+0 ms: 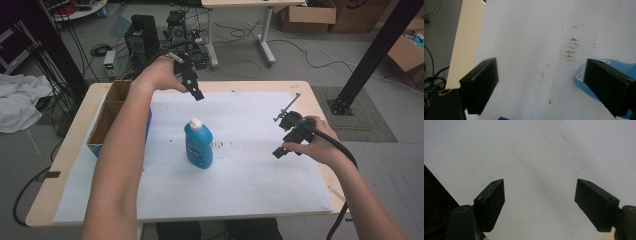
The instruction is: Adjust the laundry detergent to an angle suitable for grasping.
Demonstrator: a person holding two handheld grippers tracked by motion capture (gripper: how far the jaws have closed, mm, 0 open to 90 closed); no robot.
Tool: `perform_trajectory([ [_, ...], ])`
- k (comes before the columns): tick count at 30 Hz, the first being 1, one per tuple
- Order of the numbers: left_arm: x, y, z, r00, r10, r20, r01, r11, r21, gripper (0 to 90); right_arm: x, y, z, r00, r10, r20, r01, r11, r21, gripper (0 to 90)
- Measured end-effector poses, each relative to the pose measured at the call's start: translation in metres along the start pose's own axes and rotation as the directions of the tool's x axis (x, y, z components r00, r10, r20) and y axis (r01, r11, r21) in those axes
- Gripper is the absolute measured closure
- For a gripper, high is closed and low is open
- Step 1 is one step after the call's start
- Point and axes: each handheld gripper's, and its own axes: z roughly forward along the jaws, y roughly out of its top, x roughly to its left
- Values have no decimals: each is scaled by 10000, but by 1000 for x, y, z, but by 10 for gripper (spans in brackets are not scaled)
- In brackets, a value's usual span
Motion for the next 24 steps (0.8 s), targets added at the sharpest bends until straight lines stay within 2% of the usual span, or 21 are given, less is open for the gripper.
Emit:
perform_trajectory([
  [10,0,6,-1,10000,-37,64,37,10000,-2,135,-5,-4,-5,10000,-84,-30,83,9996,-256,237],
  [16,-1,10,0,10000,23,72,-23,10000,-27,134,-7,-6,-5,10000,-53,-1,53,9998,-188,235],
  [24,-1,8,0,10000,83,24,-83,10000,32,134,-7,-4,-7,10000,-17,37,18,9995,-328,235],
])
